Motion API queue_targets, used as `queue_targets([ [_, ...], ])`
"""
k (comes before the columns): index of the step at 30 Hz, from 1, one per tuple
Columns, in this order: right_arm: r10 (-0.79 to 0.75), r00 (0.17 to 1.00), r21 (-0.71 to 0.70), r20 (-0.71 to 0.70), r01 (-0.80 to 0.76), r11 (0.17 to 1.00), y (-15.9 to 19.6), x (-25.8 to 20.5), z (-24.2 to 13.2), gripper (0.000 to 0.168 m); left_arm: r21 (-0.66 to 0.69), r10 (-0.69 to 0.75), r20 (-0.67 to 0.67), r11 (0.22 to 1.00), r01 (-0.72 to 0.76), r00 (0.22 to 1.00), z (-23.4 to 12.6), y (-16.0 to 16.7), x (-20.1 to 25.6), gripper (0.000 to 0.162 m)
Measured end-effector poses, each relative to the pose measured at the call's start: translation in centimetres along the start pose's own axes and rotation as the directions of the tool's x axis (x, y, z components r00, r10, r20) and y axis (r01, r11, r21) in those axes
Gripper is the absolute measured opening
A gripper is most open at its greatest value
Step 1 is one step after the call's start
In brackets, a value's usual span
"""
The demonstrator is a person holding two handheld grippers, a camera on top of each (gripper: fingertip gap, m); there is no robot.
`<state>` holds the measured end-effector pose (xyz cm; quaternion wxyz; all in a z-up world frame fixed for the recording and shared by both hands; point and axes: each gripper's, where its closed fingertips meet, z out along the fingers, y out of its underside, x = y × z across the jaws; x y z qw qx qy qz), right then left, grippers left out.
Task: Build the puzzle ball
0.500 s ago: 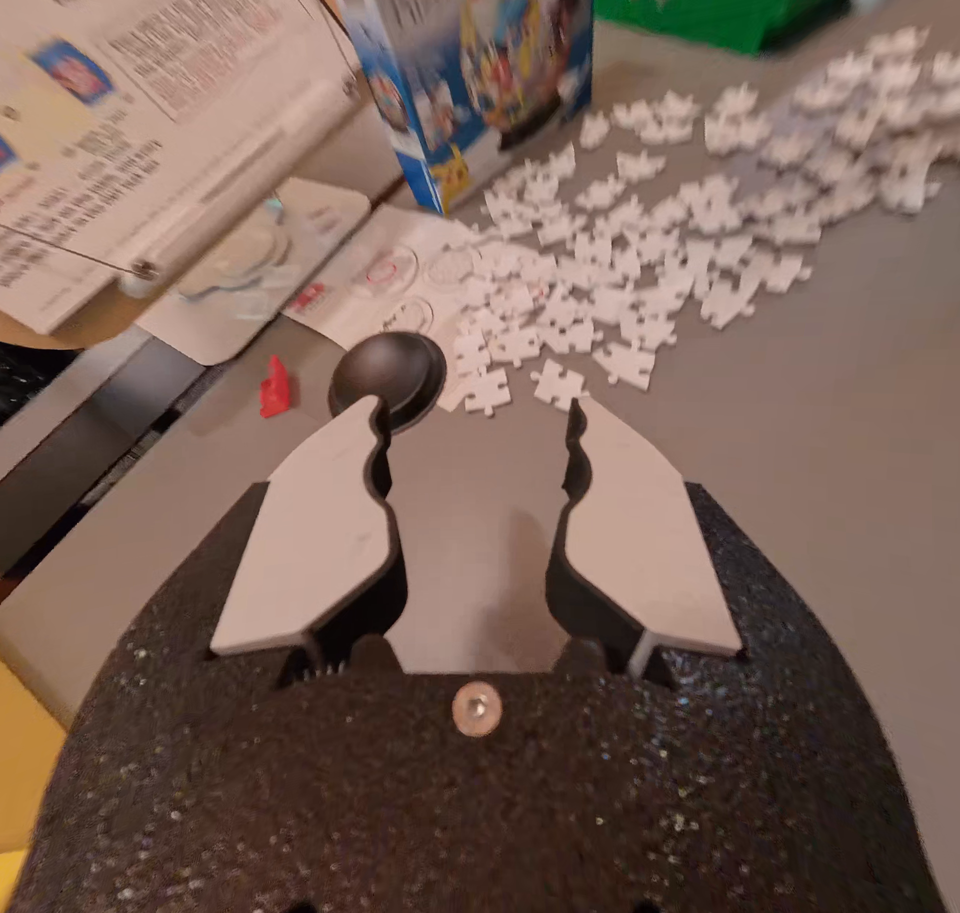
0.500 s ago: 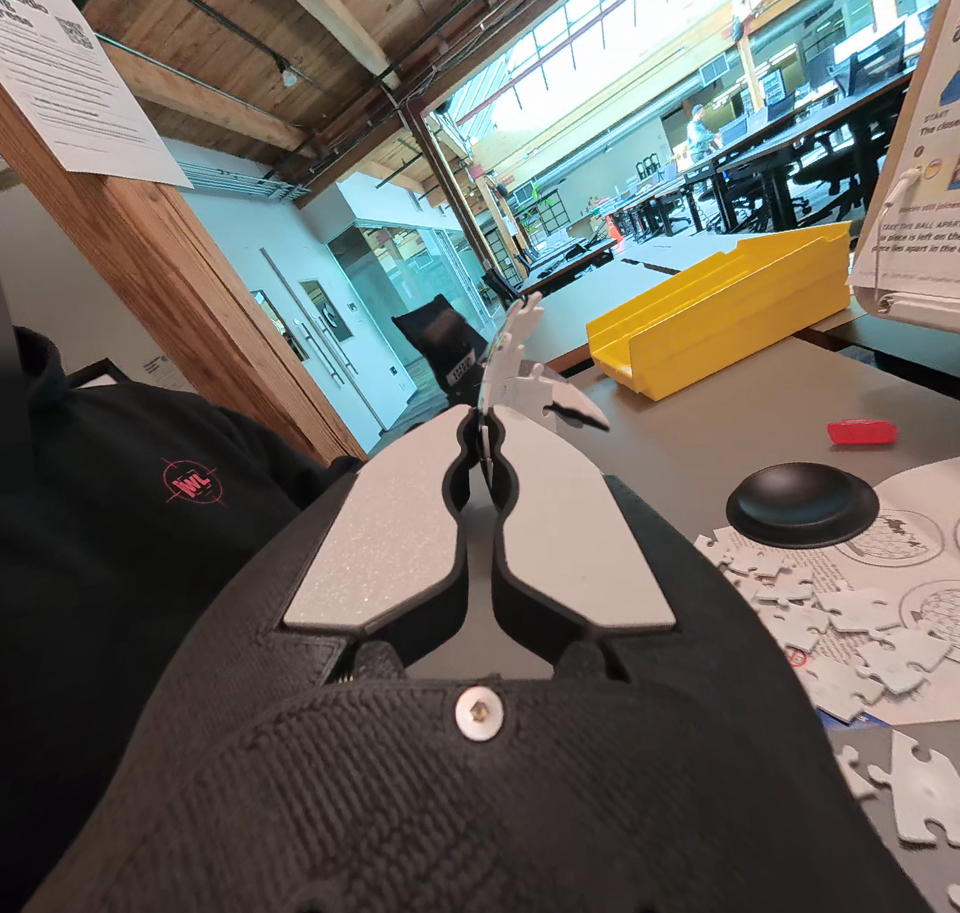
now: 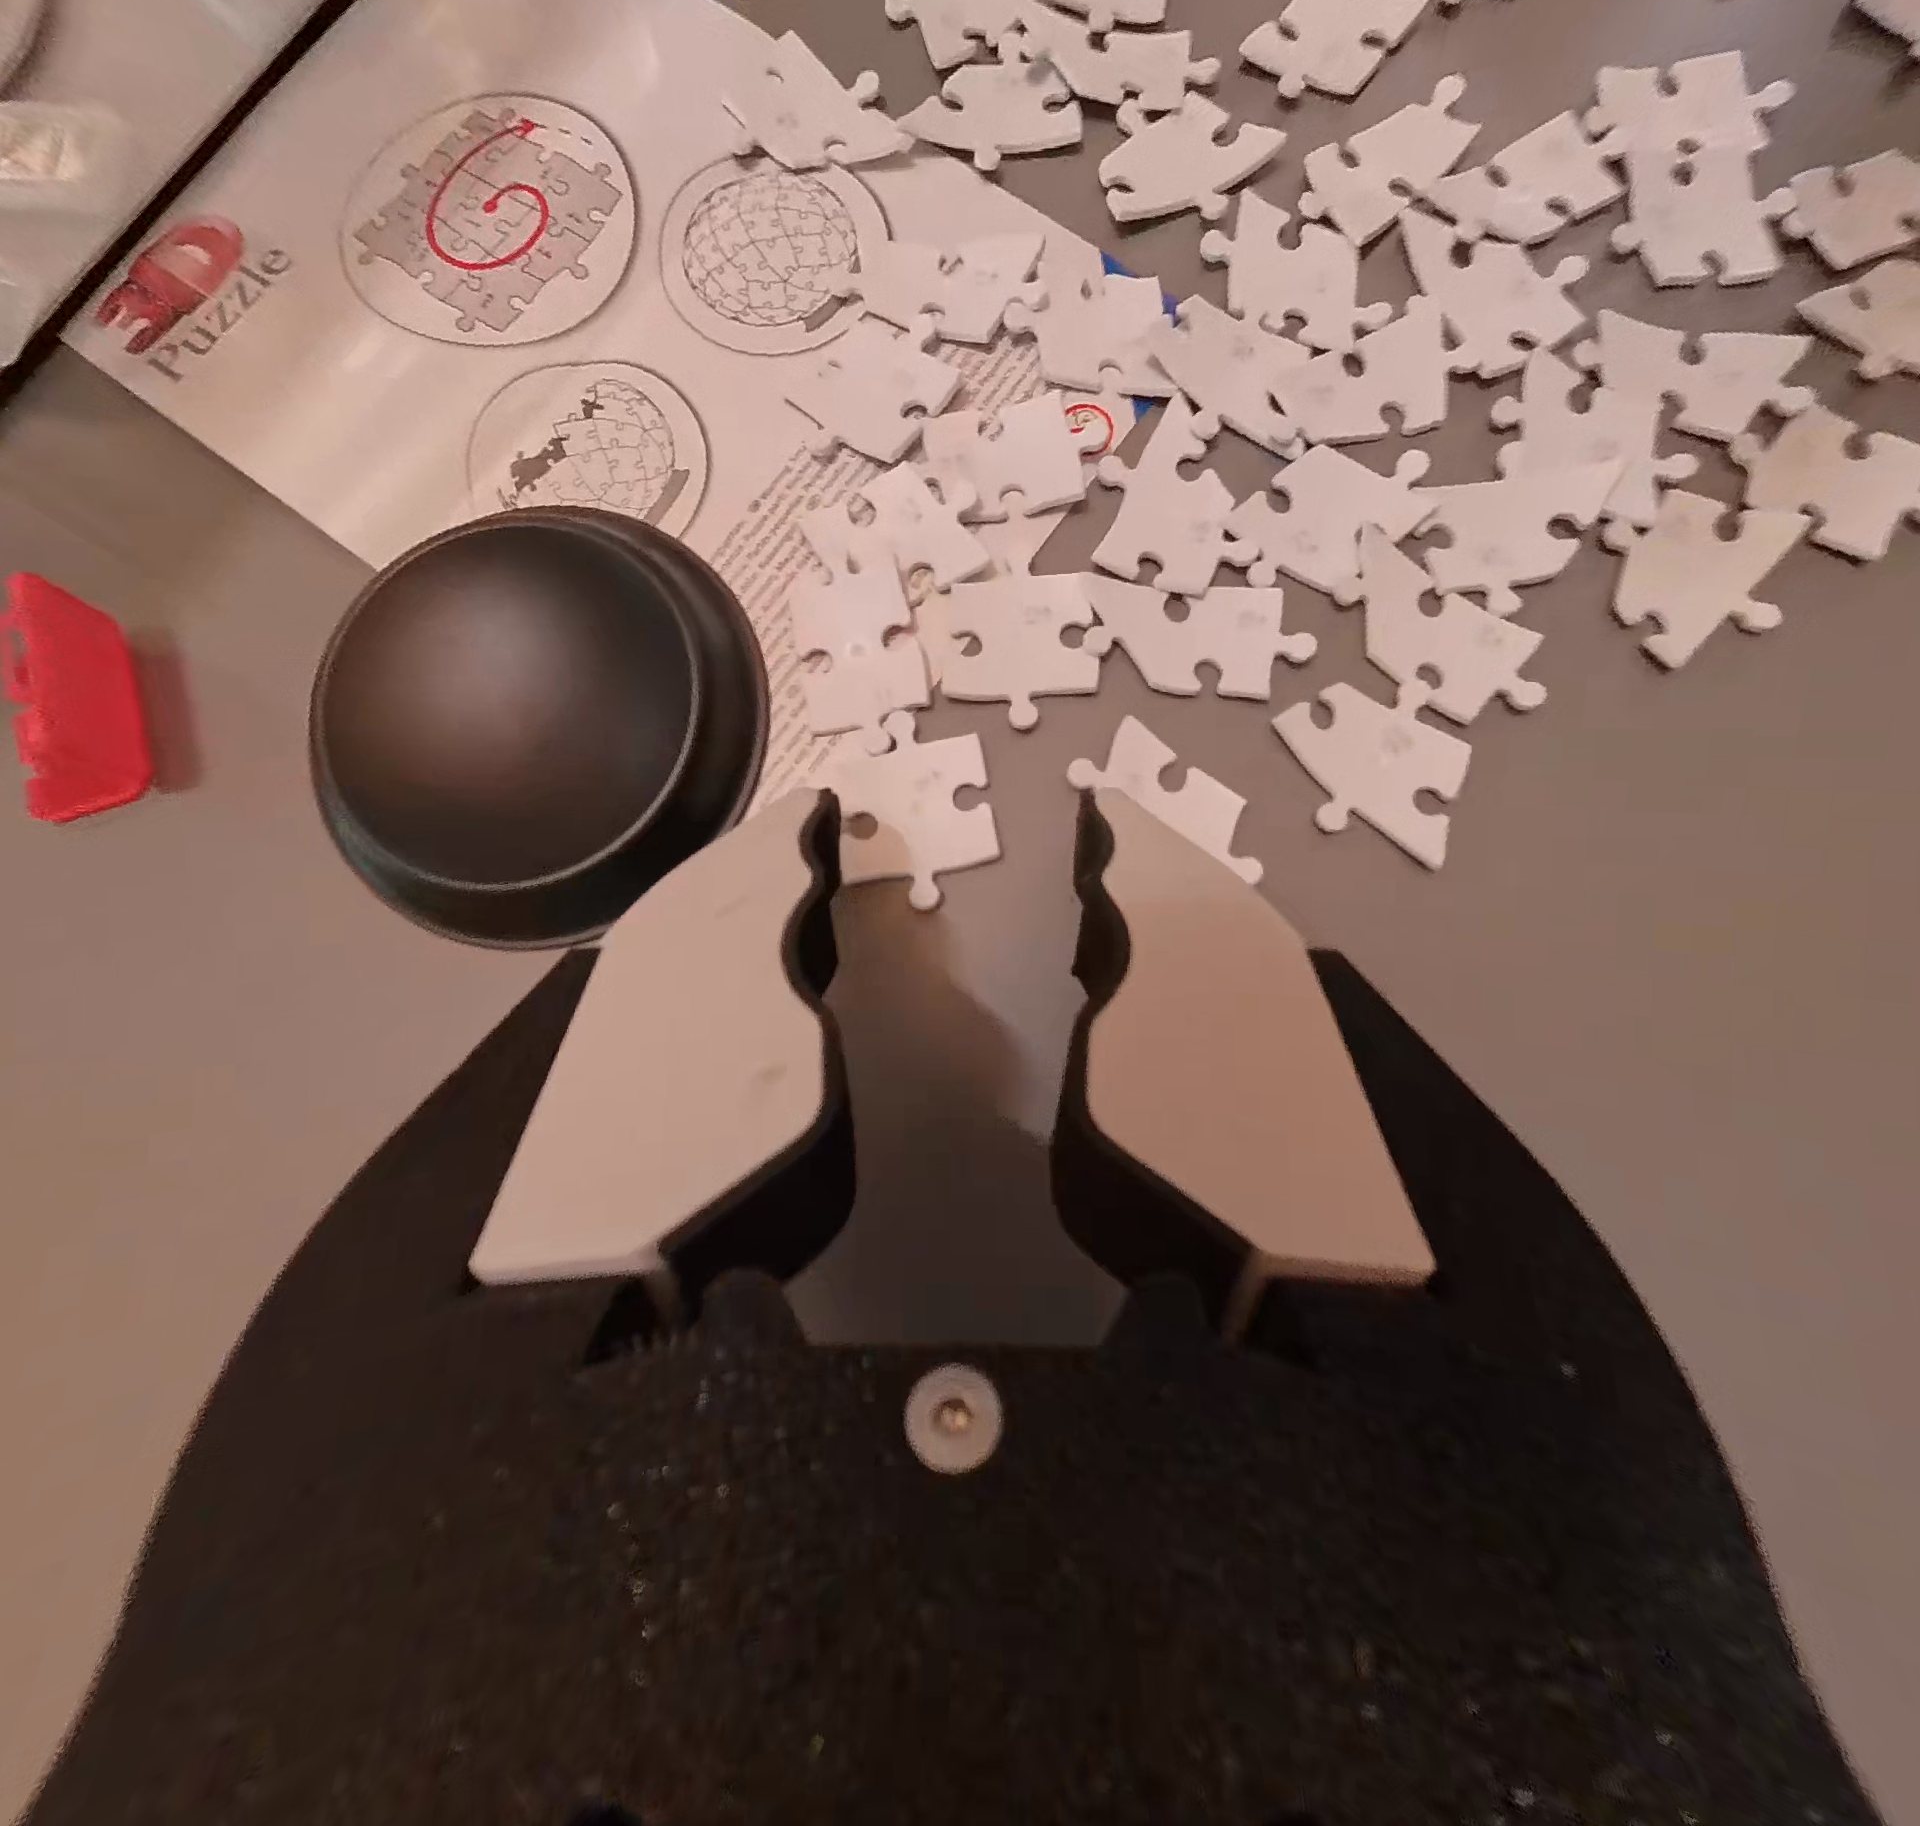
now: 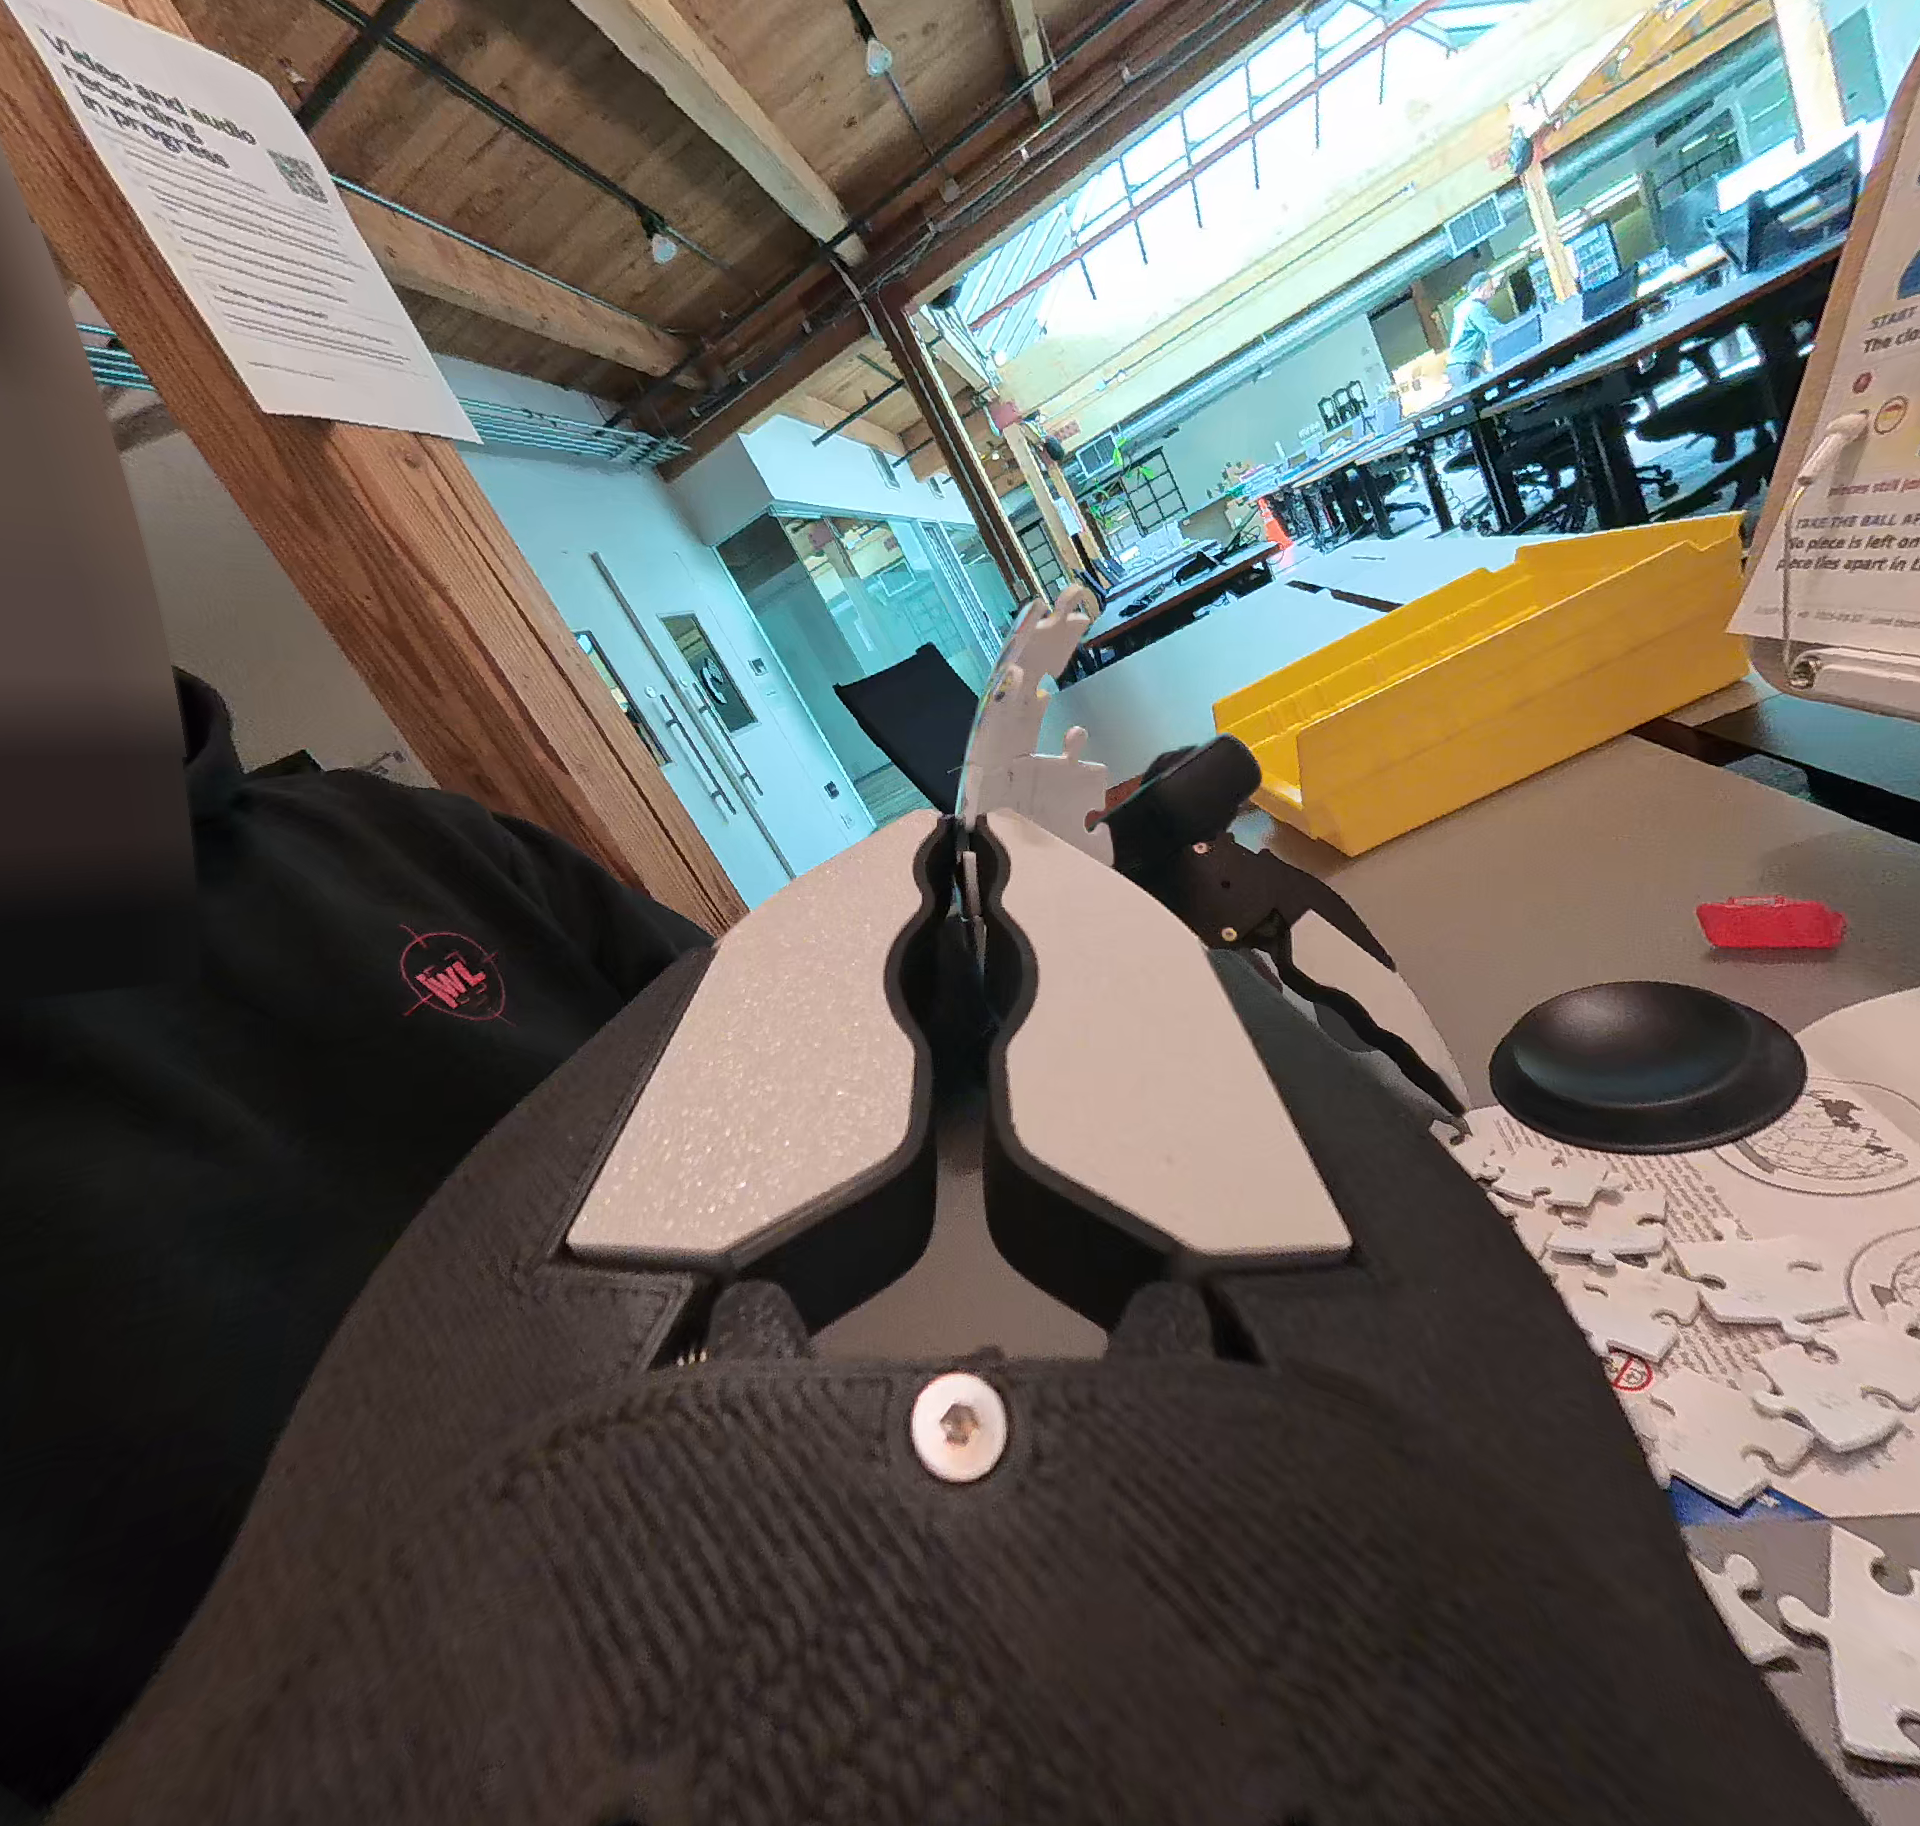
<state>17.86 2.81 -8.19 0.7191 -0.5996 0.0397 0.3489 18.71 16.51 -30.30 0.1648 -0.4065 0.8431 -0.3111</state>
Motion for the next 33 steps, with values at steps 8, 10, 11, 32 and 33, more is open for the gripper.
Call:
queue_targets([
  [8,-0.007,1.000,-0.009,0.018,0.007,1.000,0.2,-0.3,0.2,0.003,-0.130,0.016,0.050,0.991,-0.009,0.999,1.1,0.3,-0.4,0.031],
  [10,-0.008,1.000,-0.009,0.023,0.008,1.000,0.2,-0.4,0.3,0.003,-0.170,0.008,0.045,0.985,0.000,0.999,1.1,0.3,-0.4,0.031],
  [11,-0.008,1.000,-0.008,0.027,0.008,1.000,0.2,-0.4,0.3,0.003,-0.191,0.002,0.039,0.982,0.006,0.999,1.1,0.3,-0.4,0.031],
  [32,-0.056,0.996,0.019,0.062,0.055,0.998,-0.8,-2.2,0.1,0.003,0.050,-0.340,-0.073,0.938,0.344,0.938,-2.5,0.6,-1.3,0.000],
  [33,-0.059,0.996,0.013,0.060,0.058,0.998,-0.7,-2.2,0.2,0.003,0.090,-0.348,-0.060,0.931,0.353,0.935,-3.0,0.4,-1.8,0.000],
])
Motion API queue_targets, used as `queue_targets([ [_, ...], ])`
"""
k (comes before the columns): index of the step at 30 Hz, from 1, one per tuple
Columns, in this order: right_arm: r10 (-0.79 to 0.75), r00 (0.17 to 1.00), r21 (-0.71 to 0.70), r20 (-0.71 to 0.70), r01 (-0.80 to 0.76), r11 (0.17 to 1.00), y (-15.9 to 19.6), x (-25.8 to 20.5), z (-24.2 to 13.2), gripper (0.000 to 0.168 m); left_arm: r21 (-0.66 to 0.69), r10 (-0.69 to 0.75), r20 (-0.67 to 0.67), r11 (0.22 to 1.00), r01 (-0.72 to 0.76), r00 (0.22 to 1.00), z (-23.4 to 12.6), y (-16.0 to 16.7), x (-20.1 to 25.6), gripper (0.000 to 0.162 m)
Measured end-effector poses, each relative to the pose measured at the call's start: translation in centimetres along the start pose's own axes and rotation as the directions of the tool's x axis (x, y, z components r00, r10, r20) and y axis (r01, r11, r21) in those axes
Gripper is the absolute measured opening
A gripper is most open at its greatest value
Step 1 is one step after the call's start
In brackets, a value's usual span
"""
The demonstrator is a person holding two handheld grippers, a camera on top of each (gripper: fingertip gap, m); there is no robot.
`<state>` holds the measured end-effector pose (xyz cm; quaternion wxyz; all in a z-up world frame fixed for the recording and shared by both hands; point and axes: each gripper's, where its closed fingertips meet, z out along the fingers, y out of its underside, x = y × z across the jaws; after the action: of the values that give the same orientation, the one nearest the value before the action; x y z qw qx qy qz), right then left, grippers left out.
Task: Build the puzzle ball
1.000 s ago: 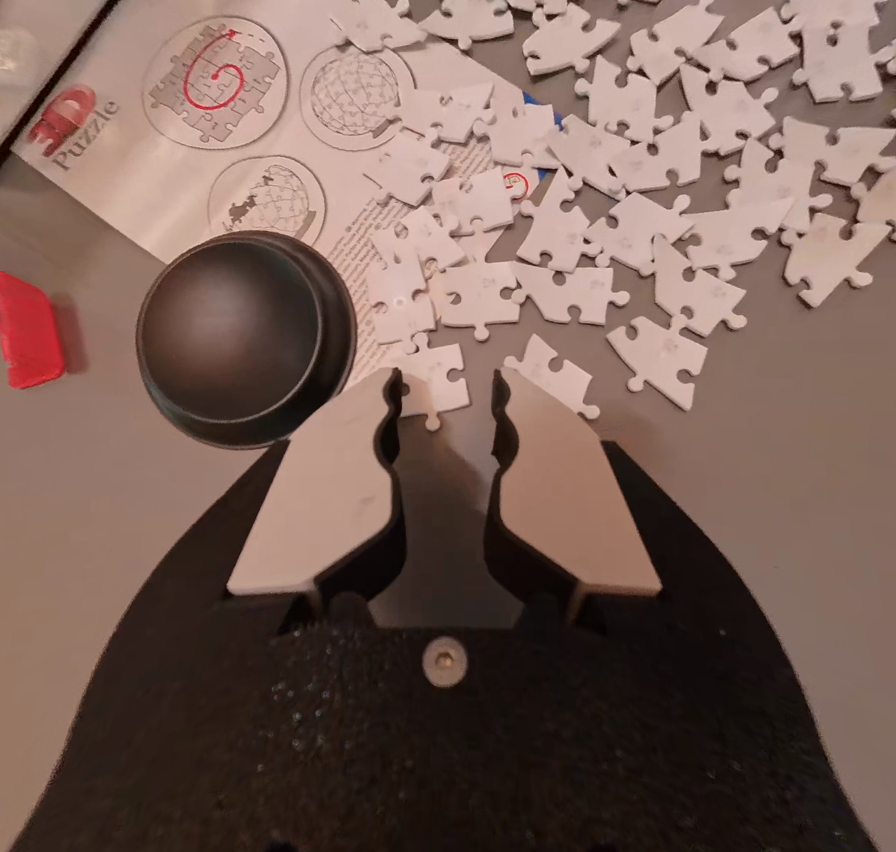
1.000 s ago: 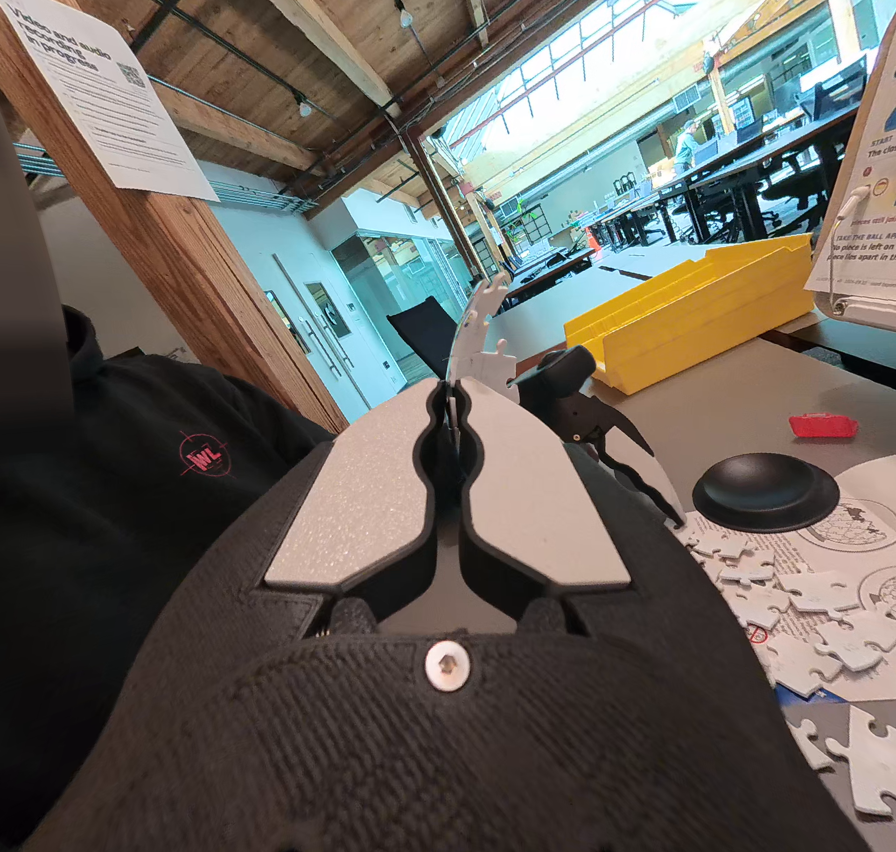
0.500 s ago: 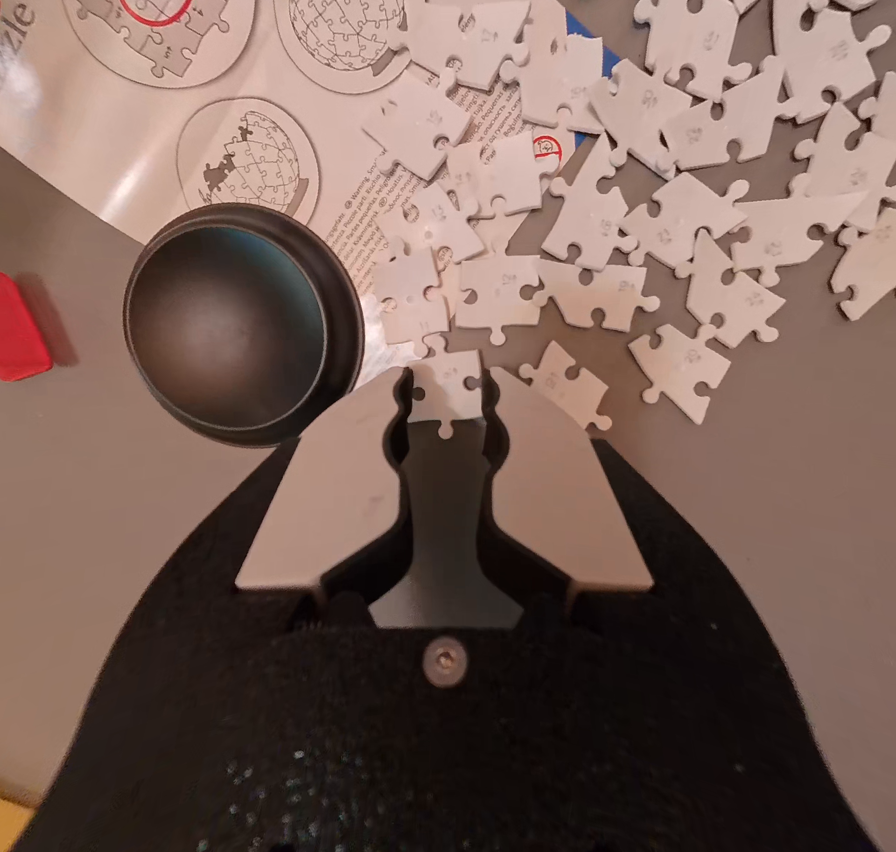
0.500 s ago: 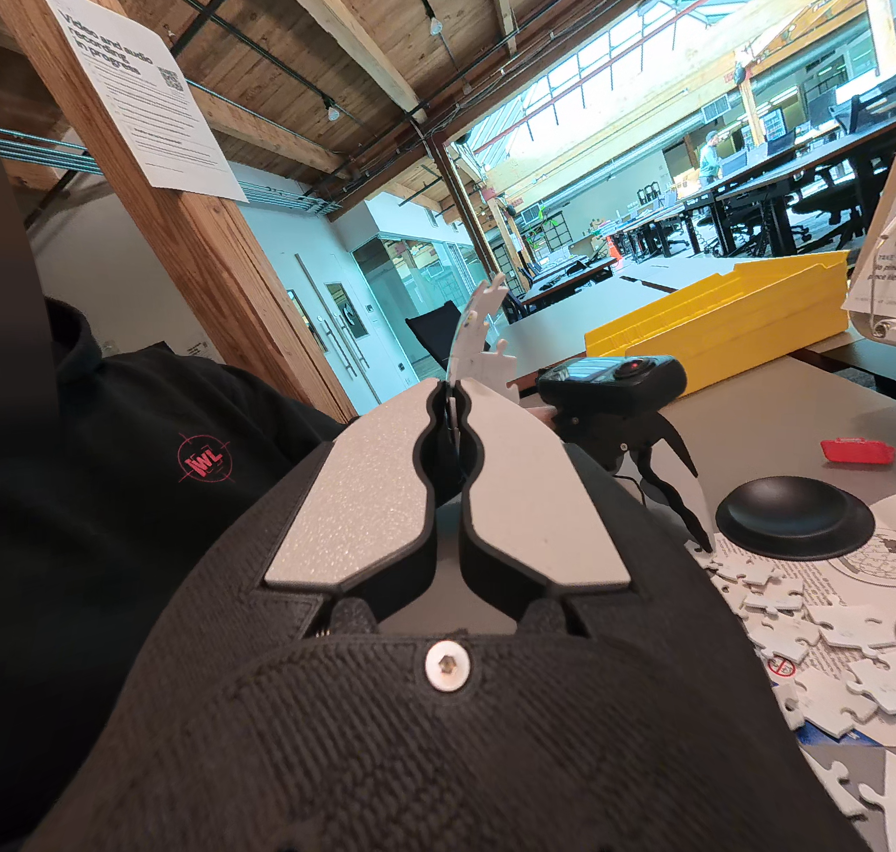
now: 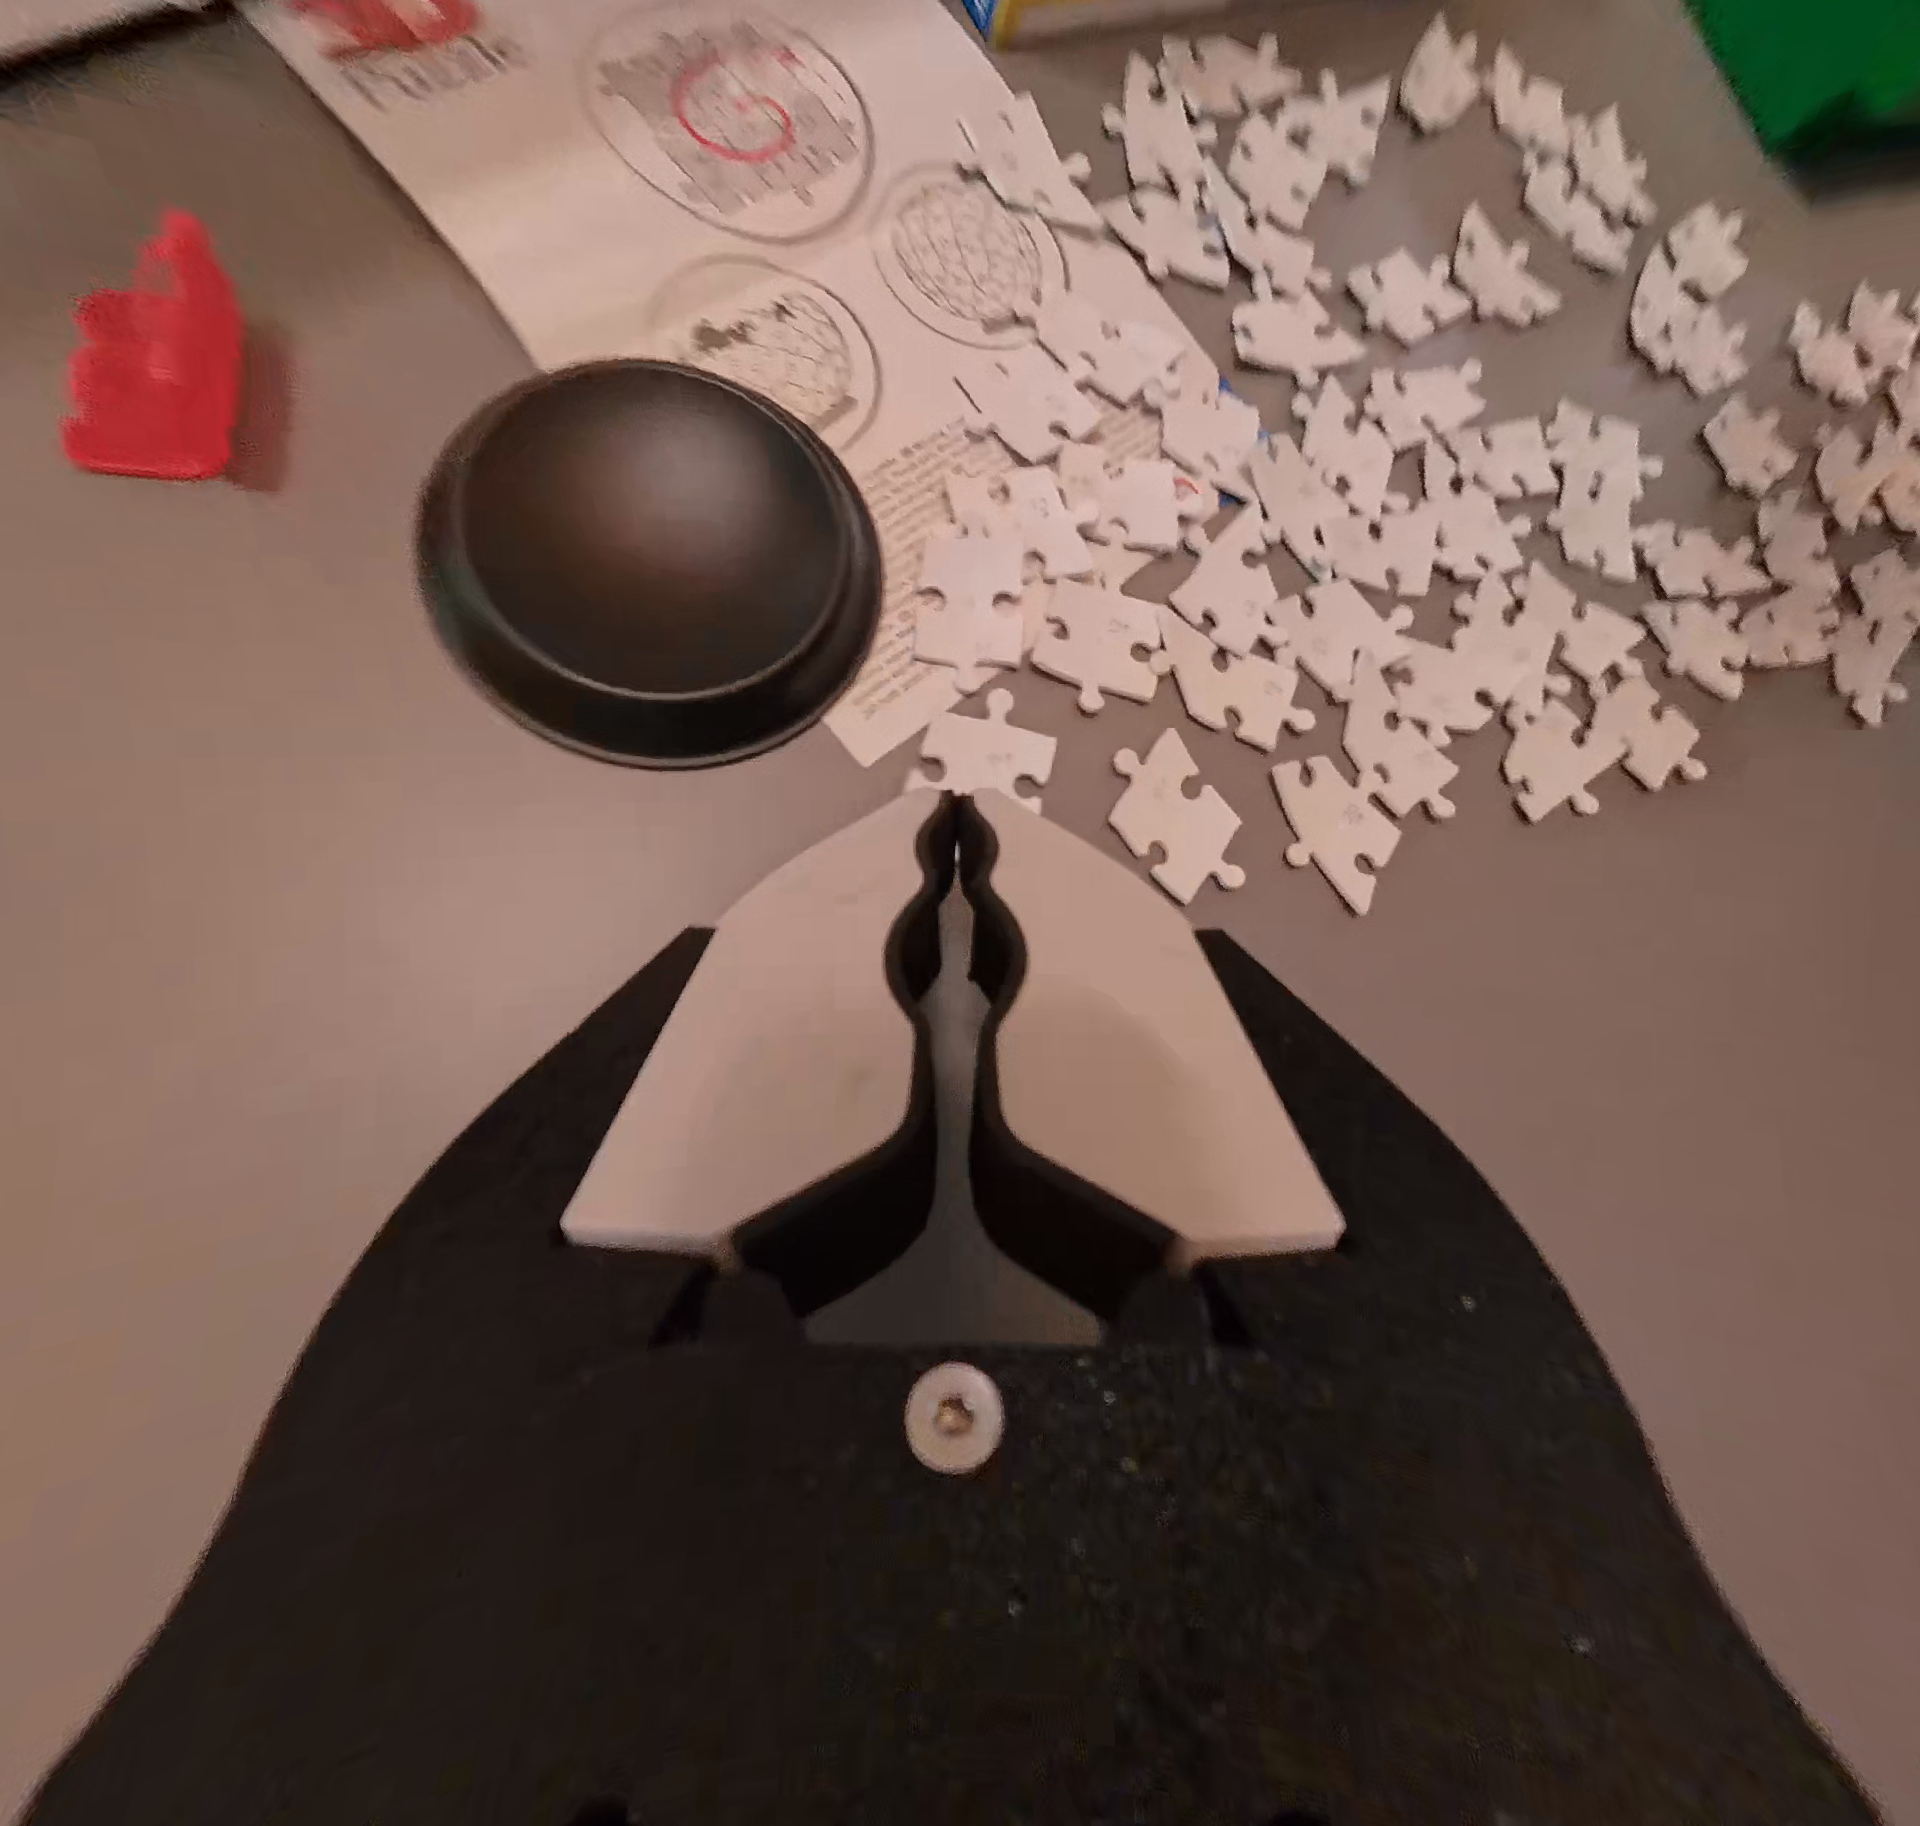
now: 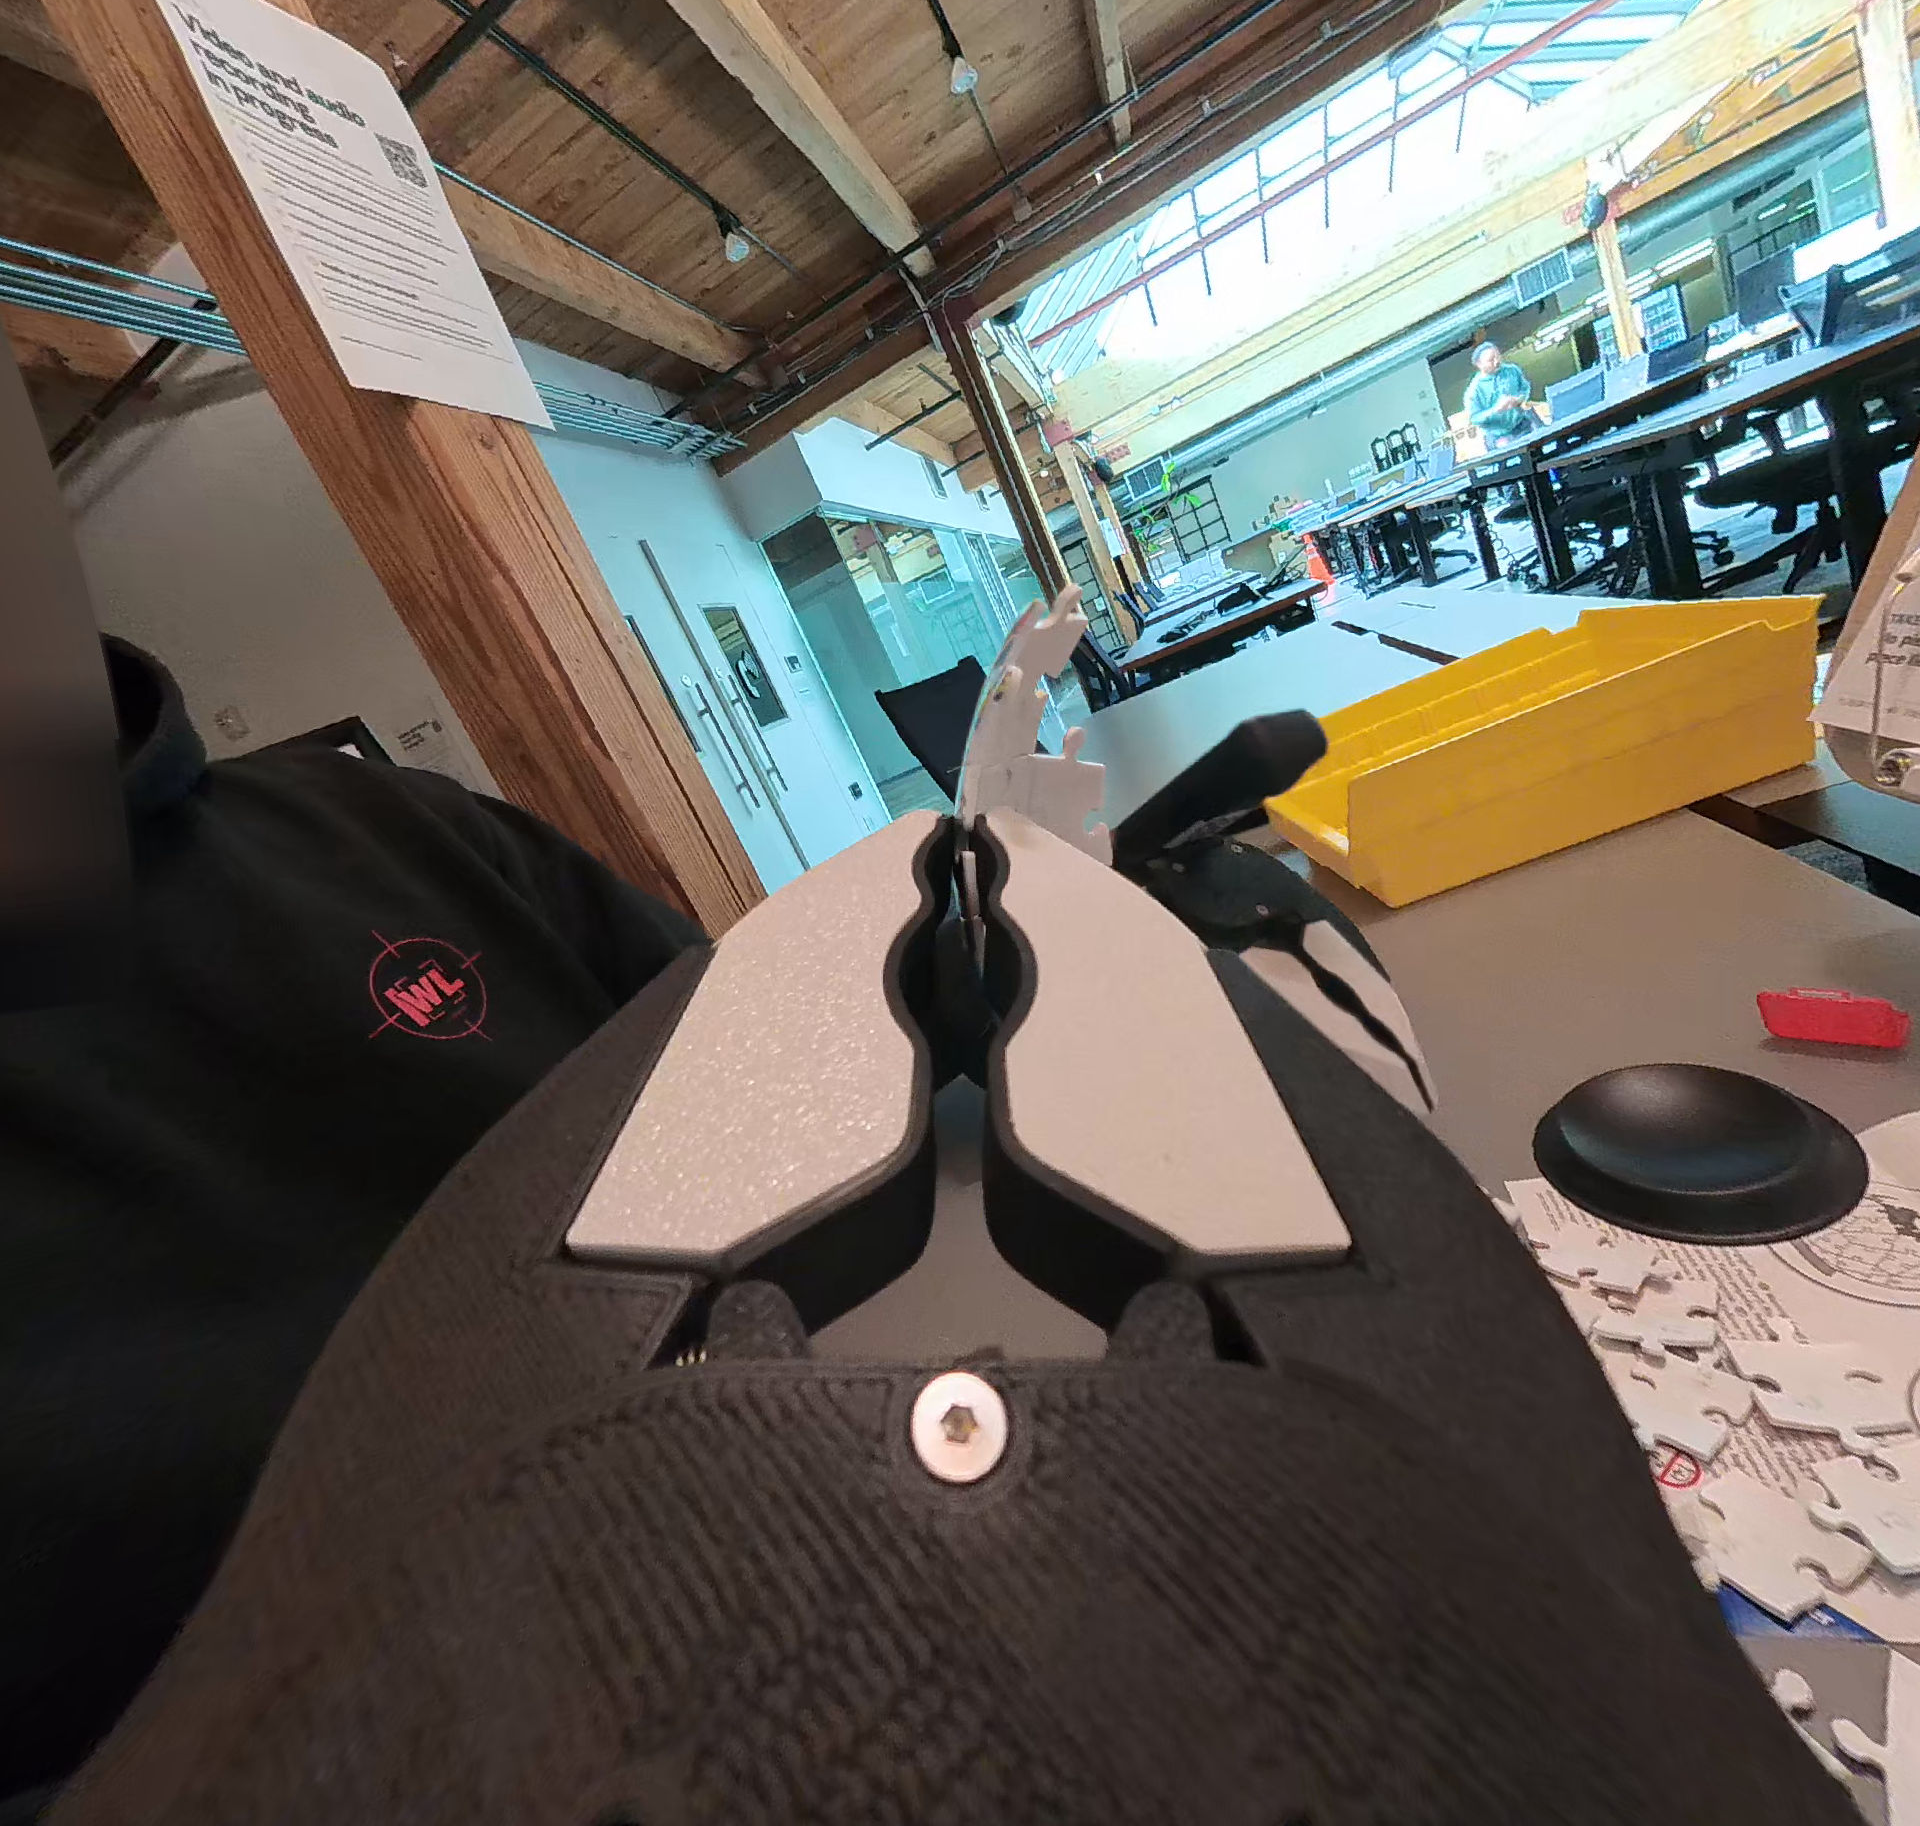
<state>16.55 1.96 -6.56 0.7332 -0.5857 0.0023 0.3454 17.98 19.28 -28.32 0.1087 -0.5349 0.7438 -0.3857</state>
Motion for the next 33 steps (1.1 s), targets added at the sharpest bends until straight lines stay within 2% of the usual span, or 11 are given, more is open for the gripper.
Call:
queue_targets([
  [3,-0.001,1.000,-0.007,0.002,0.001,1.000,0.2,0.0,0.2,0.003,0.035,0.064,0.050,0.997,-0.066,0.997,-0.5,-0.6,-0.1,0.013],
  [5,0.000,1.000,-0.009,0.001,0.000,1.000,0.2,0.1,0.3,0.003,-0.061,0.135,0.085,0.990,-0.130,0.987,0.1,0.0,0.4,0.030],
  [6,0.000,1.000,-0.012,-0.001,0.000,1.000,0.3,0.1,0.4,0.003,-0.111,0.207,0.093,0.974,-0.196,0.974,0.5,0.2,0.8,0.030],
  [10,-0.010,1.000,-0.024,-0.010,0.010,1.000,0.4,0.1,0.3,0.003,-0.276,0.654,0.079,0.740,-0.614,0.752,0.9,-0.2,0.9,0.031],
  [13,-0.029,1.000,-0.024,-0.005,0.029,0.999,0.2,-0.2,0.2,0.003,-0.272,0.713,-0.054,0.663,-0.698,0.699,1.6,-0.1,1.2,0.049],
  [16,-0.037,0.999,-0.016,-0.005,0.037,0.999,0.0,-0.4,0.0,0.003,-0.221,0.710,-0.191,0.642,-0.734,0.678,2.3,0.4,2.1,0.042],
  [19,-0.037,0.999,-0.011,-0.008,0.037,0.999,-0.1,-0.3,-0.1,0.003,-0.252,0.630,-0.209,0.705,-0.663,0.748,3.1,0.4,1.8,0.051],
  [22,-0.040,0.999,-0.015,-0.007,0.040,0.999,0.0,-0.4,-0.1,0.003,-0.288,0.518,-0.148,0.793,-0.537,0.843,3.6,-0.1,1.5,0.035],
  [26,-0.040,0.999,-0.005,-0.004,0.040,0.999,-0.2,-0.4,-0.3,0.003,-0.352,0.298,0.043,0.898,-0.264,0.954,3.1,-0.2,0.5,0.030],
  [29,-0.038,0.999,-0.001,-0.006,0.038,0.999,-0.2,-0.3,-0.4,0.003,-0.347,0.190,0.124,0.928,-0.137,0.974,2.8,-0.2,0.4,0.025],
  [33,-0.035,0.999,-0.003,-0.004,0.035,0.999,-0.1,-0.3,-0.3,0.003,-0.393,0.244,0.124,0.902,-0.178,0.962,3.4,0.3,0.1,0.019],
])
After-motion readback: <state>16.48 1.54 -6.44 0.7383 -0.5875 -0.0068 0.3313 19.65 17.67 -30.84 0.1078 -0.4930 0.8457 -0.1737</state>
